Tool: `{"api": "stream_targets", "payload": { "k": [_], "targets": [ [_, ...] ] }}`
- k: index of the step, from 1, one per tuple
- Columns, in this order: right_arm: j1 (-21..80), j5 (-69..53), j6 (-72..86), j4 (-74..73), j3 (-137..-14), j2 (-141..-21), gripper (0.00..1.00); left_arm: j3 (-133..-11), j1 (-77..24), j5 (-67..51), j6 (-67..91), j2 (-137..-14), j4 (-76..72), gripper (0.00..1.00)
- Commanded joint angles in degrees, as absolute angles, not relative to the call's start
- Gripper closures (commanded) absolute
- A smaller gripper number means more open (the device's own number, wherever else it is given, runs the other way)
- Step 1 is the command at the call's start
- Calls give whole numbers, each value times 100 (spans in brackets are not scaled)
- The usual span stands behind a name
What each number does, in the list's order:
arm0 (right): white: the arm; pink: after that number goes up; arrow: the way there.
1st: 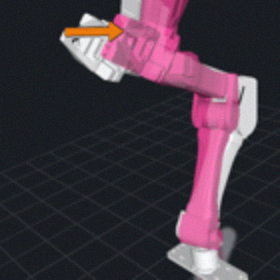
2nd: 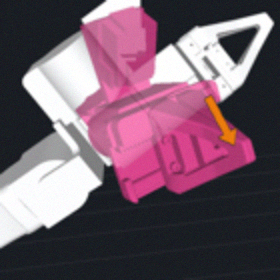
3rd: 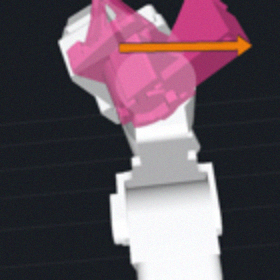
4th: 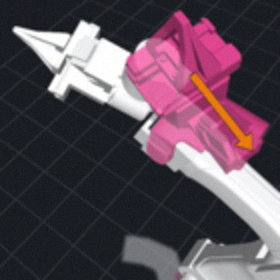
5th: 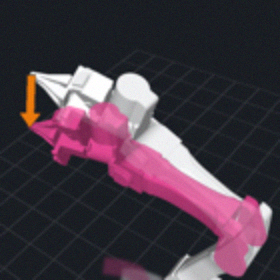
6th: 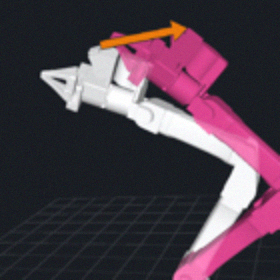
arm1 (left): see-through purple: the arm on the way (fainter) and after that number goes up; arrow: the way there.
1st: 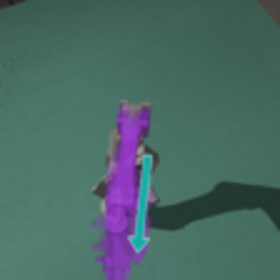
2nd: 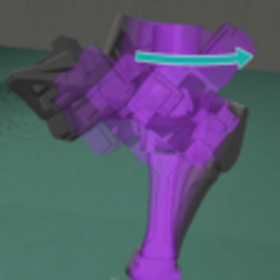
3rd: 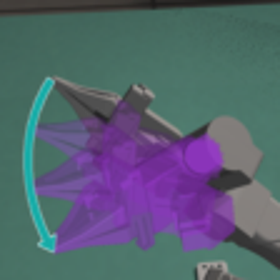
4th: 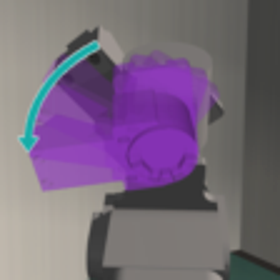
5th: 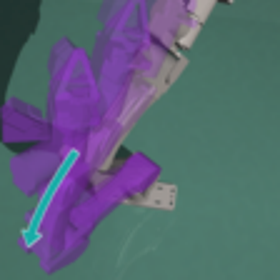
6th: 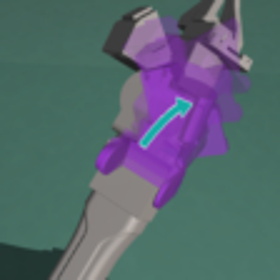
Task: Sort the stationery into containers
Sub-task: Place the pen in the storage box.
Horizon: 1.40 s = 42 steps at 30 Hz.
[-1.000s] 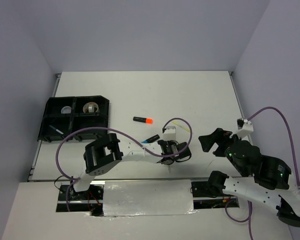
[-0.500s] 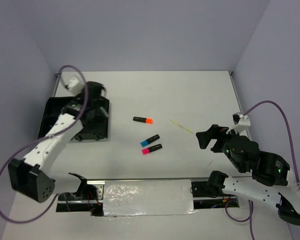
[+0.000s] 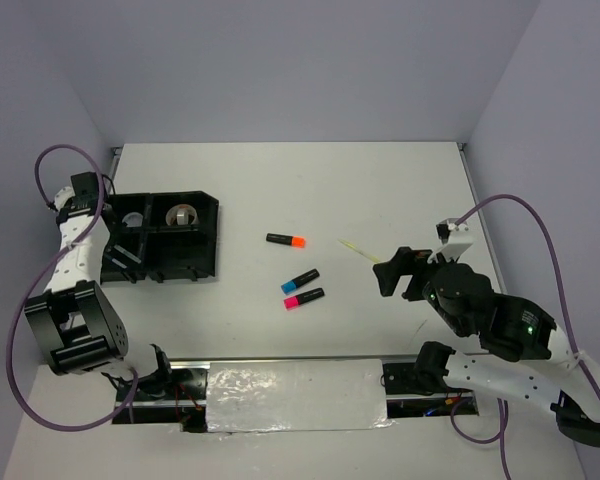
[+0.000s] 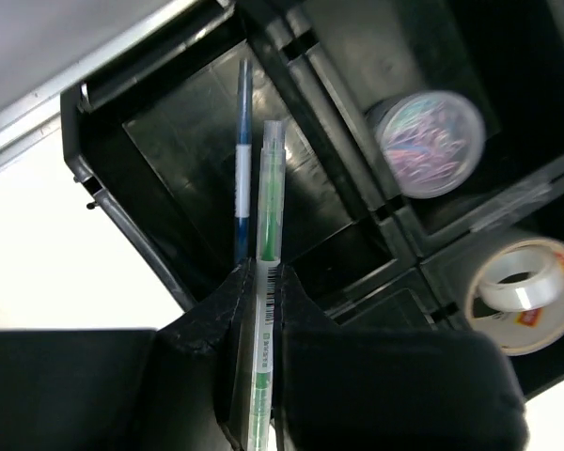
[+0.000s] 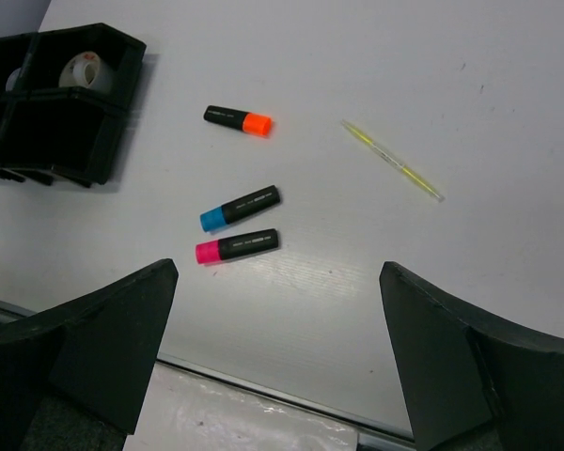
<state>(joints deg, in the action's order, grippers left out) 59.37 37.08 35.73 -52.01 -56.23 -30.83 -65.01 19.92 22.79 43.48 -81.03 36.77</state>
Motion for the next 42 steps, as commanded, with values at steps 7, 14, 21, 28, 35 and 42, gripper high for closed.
{"api": "stream_targets", "payload": {
  "k": [7, 14, 21, 28, 35, 42],
  "targets": [
    [5950, 3613, 3480, -4782, -5493, -3173, 3, -6574, 2487, 1899, 3832, -8244, 3472, 100],
    [5950, 3446, 3446, -4597, -5493, -3541, 4, -6328, 2698, 1934, 3841, -8165, 3437, 89],
    [5950, 3121, 3331, -4333, -5309, -3770, 3, -6337, 2979, 1538, 3770, -8244, 3199, 65],
    [5950, 3024, 3340, -4184, -5107, -3788, 3, -6302, 3102, 1178, 3788, -8367, 3032, 38],
    [5121, 2351, 2885, -3728, -4948, -4558, 0, -6039, 2823, 545, 3604, -7570, 2743, 10],
    [3120, 1318, 1654, -3322, -5167, -6791, 3, -5837, 1521, 625, 3042, -6259, 2812, 1]
  ]
}}
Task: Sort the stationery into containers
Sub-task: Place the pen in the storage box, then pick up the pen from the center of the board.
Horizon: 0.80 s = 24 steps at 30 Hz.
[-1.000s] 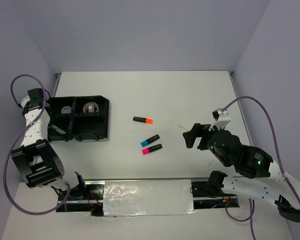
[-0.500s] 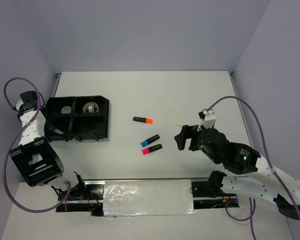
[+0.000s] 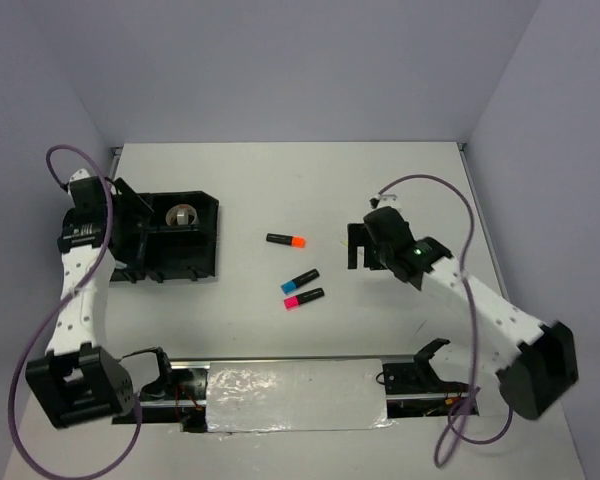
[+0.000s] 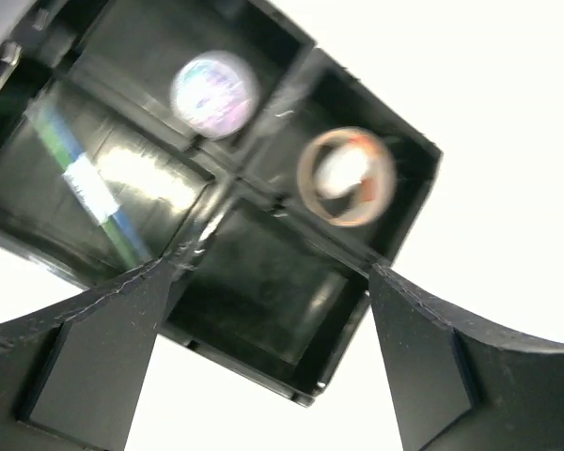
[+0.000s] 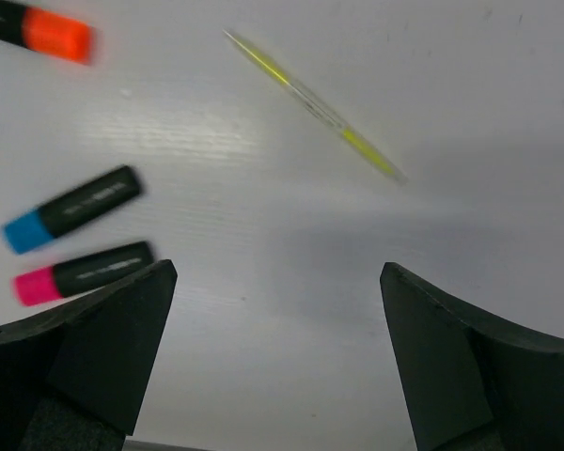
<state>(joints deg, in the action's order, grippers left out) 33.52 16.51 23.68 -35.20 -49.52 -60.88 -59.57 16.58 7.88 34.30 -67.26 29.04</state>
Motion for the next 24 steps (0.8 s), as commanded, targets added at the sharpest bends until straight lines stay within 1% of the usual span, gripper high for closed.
{"api": "stream_targets", "payload": {
  "k": [1, 2, 3, 6, 10, 11, 13, 19, 20, 21, 22, 24],
  "targets": [
    [3077, 1266, 1470, -3322, -5377, -7064, 3, -5627, 1503, 476, 2928, -5988, 2752, 1],
    [3041, 1179, 1102, -3279, -5492, -7327, 5, -5512, 1459, 309, 2831, -5846, 2725, 1],
    [2893, 1021, 933, -3270, -5719, -7843, 8, -5372, 1311, 377, 2830, -5706, 2716, 1],
    [2620, 687, 581, -3383, -6124, -8732, 14, -4967, 1117, 377, 2935, -5004, 2689, 1],
    [2392, 546, 423, -3173, -6345, -9410, 14, -4878, 757, 720, 2857, -4562, 2593, 1],
    [2365, 528, 387, -3190, -6407, -9526, 16, -4878, 695, 686, 2830, -4570, 2584, 1],
    [2321, 545, 256, -3060, -6521, -9728, 16, -4913, 607, 581, 2830, -4701, 2610, 1],
    [1996, -8, 27, -2988, -6732, -10273, 19, -4975, 563, 316, 2795, -4966, 2690, 1],
    [1943, -244, -95, -3006, -6785, -10475, 26, -4957, 545, 308, 2786, -4940, 2655, 1],
    [1934, -246, -114, -3032, -6794, -10572, 29, -4931, 536, 299, 2795, -4887, 2637, 1],
    [1942, -255, -114, -3076, -6785, -10643, 43, -4922, 527, 308, 2786, -4869, 2628, 1],
    [1942, -264, -79, -3085, -6716, -10679, 52, -4922, 527, 325, 2786, -4843, 2619, 1]
  ]
}}
